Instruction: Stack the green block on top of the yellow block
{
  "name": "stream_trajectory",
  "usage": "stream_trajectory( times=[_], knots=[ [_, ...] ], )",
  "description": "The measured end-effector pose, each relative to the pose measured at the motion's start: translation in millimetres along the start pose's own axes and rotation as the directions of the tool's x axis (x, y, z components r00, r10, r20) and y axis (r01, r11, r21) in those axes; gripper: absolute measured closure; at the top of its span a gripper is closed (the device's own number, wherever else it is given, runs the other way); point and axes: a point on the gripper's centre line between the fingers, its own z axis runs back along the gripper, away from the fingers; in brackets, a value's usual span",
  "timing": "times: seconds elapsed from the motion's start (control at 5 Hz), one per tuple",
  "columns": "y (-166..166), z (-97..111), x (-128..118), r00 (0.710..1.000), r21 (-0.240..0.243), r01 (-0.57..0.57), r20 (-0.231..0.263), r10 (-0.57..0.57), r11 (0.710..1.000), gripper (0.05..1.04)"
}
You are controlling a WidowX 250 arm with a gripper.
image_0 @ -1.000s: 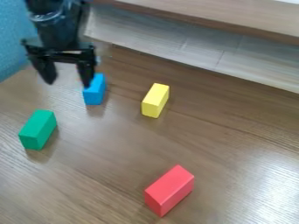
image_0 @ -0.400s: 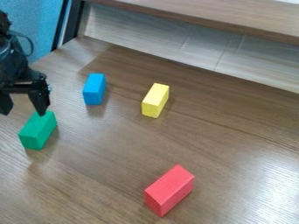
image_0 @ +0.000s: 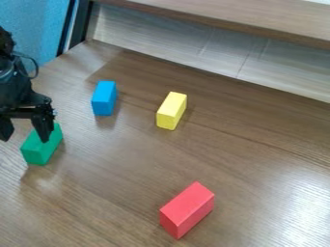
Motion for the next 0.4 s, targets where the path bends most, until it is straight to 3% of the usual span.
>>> stream_trajectory(
  times=[0.4],
  knots=[
    [-3.5, -16.4, -2.4, 1.0, 0.007, -0.002, -0.026, 0.002, 1.0, 0.083]
  ],
)
